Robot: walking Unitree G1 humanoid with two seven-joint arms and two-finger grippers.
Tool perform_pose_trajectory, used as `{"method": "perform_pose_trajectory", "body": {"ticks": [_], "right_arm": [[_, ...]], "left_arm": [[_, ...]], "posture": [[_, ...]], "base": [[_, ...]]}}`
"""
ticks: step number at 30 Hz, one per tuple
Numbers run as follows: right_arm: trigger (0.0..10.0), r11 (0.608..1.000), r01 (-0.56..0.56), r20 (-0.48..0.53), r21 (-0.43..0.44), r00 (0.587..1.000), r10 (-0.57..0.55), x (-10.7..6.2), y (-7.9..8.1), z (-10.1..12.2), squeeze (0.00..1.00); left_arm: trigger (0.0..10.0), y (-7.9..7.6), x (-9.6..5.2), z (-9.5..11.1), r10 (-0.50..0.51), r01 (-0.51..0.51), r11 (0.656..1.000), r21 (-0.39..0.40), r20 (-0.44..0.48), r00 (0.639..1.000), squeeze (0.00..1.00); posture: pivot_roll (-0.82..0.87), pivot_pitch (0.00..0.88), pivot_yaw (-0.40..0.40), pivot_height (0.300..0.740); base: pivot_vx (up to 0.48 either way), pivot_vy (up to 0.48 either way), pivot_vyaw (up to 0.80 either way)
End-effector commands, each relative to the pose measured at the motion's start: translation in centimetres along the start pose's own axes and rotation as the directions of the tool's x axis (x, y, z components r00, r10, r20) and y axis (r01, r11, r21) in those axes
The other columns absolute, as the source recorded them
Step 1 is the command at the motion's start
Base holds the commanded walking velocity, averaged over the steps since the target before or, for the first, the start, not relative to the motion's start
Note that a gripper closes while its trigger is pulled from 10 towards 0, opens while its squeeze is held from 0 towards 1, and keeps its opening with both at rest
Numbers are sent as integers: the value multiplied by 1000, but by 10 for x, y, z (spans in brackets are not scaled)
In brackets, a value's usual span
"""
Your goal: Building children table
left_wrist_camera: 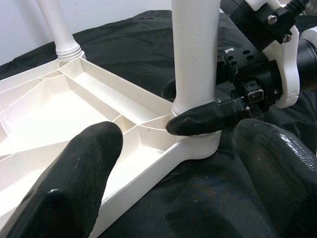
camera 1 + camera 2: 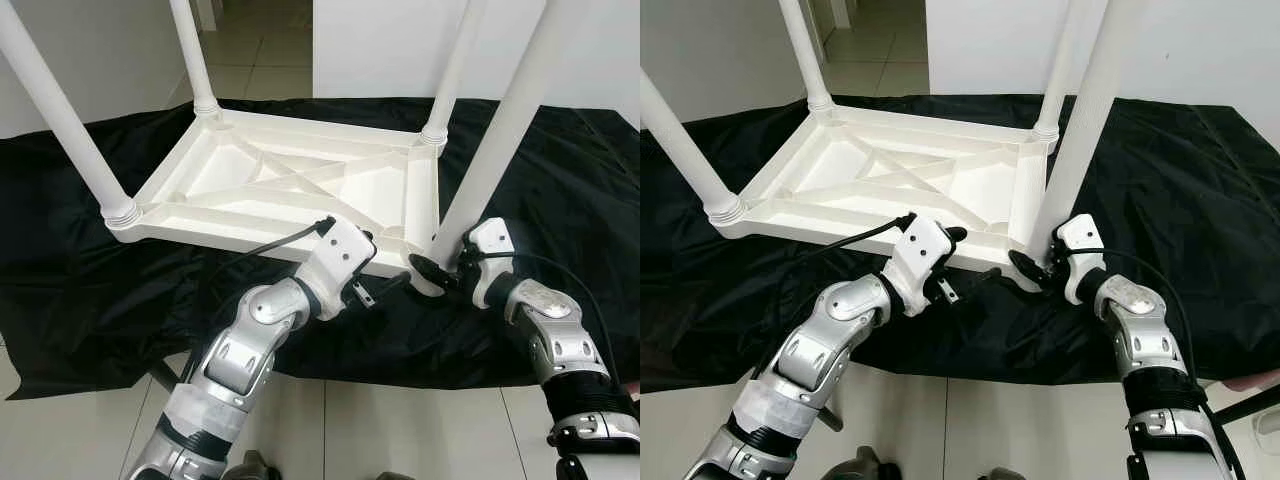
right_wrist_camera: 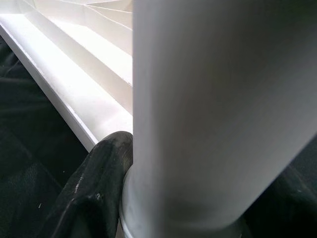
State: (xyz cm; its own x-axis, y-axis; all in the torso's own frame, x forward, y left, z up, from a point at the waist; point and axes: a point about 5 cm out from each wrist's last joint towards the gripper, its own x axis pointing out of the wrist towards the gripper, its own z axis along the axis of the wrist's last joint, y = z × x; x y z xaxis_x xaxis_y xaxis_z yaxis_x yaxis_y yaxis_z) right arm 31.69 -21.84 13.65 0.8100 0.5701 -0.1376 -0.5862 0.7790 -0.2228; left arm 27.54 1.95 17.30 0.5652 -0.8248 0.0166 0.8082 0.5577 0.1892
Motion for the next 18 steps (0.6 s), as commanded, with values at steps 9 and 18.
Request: {"method": "perform_pose_trajectory", "body": {"ticks": [9, 18], "right_arm": [[10000, 951, 289, 9, 113, 956, -292, 4, -7, 0, 0], [10000, 868, 469, -21, 163, 881, -472, 8, 4, 2, 0]], "left_arm": [[10000, 2, 1, 3, 28, -28, 1000, 5, 1, 1000, 0], [10000, 1, 1, 3, 24, -24, 1000, 1, 2, 1000, 0]], "posture": [[-28, 0, 30, 740], [-34, 0, 35, 740]], "base": [[0, 0, 0], [0, 0, 0]]}}
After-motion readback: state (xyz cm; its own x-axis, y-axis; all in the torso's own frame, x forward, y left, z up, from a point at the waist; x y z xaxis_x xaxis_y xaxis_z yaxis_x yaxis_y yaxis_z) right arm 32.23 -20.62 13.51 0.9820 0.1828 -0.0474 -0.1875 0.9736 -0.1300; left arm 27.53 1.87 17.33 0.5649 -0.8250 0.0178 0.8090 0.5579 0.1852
